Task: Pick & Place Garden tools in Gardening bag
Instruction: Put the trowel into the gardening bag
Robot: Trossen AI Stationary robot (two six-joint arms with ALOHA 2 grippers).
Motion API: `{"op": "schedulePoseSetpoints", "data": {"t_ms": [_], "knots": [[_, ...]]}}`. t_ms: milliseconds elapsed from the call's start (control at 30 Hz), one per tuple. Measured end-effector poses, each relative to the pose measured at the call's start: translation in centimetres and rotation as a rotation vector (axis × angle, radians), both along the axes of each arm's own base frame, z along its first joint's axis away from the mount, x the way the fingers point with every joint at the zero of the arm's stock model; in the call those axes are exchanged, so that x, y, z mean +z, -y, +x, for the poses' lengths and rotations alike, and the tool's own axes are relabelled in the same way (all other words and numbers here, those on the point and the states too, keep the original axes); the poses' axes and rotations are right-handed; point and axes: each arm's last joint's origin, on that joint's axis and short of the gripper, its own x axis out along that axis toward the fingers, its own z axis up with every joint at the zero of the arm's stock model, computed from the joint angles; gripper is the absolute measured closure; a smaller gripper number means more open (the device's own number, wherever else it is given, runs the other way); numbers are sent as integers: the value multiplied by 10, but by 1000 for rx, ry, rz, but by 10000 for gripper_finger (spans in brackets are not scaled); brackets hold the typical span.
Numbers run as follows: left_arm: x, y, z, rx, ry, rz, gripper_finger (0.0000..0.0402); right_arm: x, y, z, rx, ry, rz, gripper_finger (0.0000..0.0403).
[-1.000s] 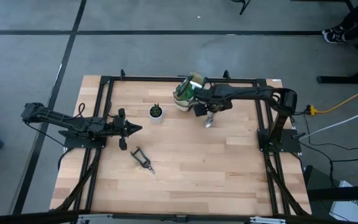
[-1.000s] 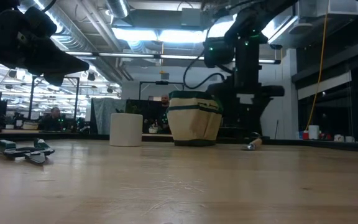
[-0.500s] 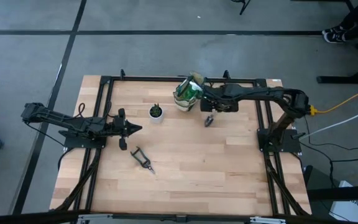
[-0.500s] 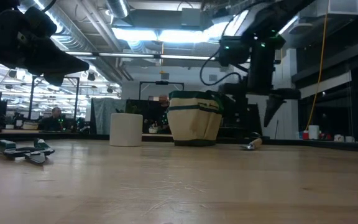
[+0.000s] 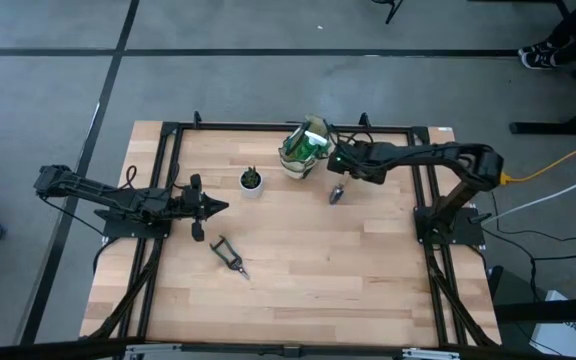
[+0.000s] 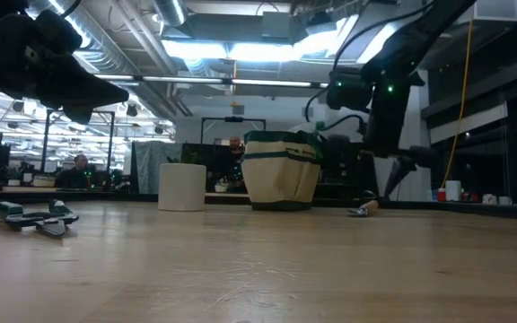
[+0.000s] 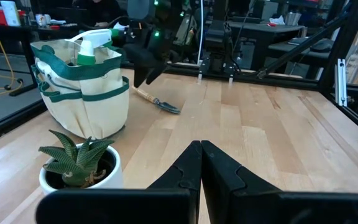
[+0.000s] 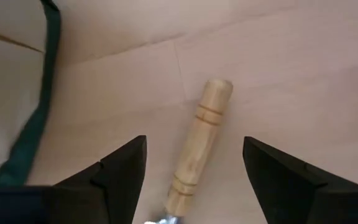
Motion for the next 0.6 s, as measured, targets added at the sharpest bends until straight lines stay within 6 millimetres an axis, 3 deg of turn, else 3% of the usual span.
{"op": "schedulePoseSetpoints", "data": {"t_ms": [400, 600], "knots": [[0, 0, 0, 0, 0, 0, 398, -31, 1, 4, 5, -106, 74, 135], [0, 0, 0, 0, 0, 0, 398, -34, -5, 6, 136, -156, 85, 163]]}}
